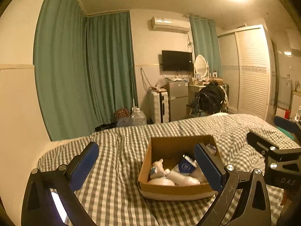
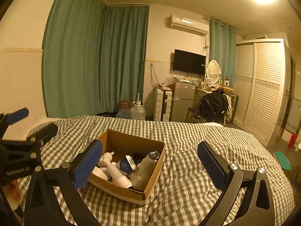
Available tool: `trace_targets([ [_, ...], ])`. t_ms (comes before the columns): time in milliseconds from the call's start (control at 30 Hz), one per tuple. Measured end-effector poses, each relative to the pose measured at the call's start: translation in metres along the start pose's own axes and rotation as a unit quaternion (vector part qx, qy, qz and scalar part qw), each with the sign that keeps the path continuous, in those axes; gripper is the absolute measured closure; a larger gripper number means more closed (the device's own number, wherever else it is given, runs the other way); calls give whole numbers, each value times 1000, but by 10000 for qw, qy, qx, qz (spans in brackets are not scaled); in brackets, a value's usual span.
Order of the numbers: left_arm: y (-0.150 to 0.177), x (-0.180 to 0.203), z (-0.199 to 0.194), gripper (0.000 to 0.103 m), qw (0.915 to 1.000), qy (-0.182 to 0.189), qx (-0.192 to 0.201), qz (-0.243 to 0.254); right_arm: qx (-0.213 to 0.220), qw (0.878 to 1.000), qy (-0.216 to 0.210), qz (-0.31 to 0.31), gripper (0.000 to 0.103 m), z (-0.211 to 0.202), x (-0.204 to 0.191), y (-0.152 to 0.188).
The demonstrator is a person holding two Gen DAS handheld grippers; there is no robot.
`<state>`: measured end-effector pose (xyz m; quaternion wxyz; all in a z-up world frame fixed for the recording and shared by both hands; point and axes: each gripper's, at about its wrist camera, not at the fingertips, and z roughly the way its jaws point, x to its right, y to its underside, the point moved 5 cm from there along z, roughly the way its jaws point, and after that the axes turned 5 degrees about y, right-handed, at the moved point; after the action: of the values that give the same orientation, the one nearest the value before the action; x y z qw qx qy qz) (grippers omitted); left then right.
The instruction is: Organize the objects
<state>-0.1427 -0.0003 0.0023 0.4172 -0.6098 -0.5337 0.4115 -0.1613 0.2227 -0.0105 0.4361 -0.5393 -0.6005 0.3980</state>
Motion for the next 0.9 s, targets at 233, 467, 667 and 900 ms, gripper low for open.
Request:
trace_targets([
  [233,31,2,6,0,9997,-9,-224,-69,44,9984,448,348,1,4,11,36],
  [467,36,2,6,0,9996,-64,-265,-77,-65,9967,718,360,1,8,17,44],
  [667,40,2,9,0,9993,-109,-361,-11,9,9970,712,301,1,2,16,41],
  [900,41,-1,11,0,9989,-140,-436,-64,-55,9970,708,314,1,5,16,43],
])
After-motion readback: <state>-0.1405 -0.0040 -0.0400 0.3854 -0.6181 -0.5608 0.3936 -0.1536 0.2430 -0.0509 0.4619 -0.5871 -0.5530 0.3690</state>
